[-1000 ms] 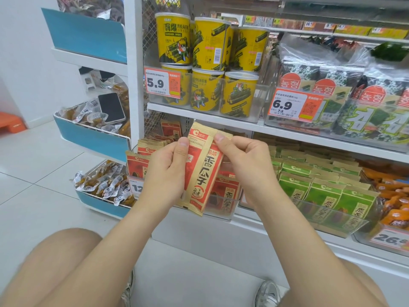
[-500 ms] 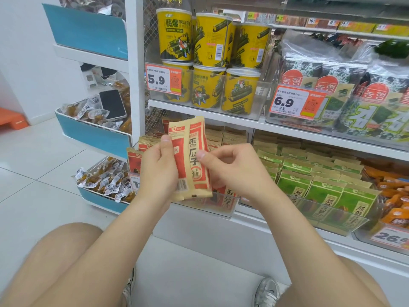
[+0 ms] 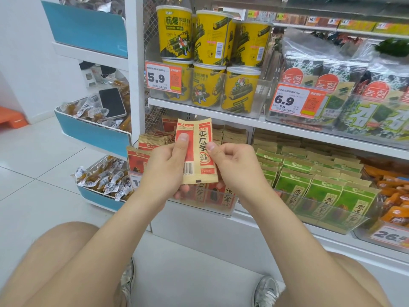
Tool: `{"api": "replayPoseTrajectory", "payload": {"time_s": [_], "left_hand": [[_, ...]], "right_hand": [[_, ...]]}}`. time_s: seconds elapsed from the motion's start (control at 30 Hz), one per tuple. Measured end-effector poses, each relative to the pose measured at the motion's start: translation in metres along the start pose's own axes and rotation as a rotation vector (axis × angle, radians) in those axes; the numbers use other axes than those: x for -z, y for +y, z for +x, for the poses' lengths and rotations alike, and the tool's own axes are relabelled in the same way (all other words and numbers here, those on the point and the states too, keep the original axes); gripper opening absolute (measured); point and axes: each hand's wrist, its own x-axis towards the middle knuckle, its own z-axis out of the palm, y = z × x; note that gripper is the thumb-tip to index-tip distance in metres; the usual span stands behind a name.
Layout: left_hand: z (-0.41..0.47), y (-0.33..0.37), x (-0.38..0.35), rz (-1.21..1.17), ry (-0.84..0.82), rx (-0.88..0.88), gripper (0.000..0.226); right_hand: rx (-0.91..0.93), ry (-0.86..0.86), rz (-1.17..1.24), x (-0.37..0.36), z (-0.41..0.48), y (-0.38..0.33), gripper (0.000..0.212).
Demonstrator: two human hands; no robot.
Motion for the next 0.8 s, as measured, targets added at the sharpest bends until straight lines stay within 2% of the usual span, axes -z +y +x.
{"api": "replayPoseTrajectory", "payload": {"time_s": [0.17, 0.37, 0.47, 0.7, 0.8], "left_hand": [[0.002, 0.000, 0.006, 0.015, 0.104, 0.008, 0.049], [0.003, -0.001, 0.005, -0.158, 0.016, 0.162, 0.056], [0.006, -0.003, 0.007, -0.182, 0.012, 0.186, 0.057], [0.004, -0.002, 0.008, -0.174, 0.049, 0.179, 0.058], [0.009, -0.003, 0.009, -0.271, 0.050, 0.214, 0.061]], "right_hand": [[-0.076, -0.259, 0.090, 0.014, -0.002, -0.008, 0.031], [-0.073, -0.223, 0.183, 0.011, 0.004, -0.002, 0.022], [-0.085, -0.241, 0.240, 0.008, 0.004, 0.000, 0.017], [-0.110, -0.378, 0.275, 0.018, 0.003, -0.004, 0.031], [-0.106, -0.396, 0.350, 0.018, 0.003, -0.006, 0.034]]}}
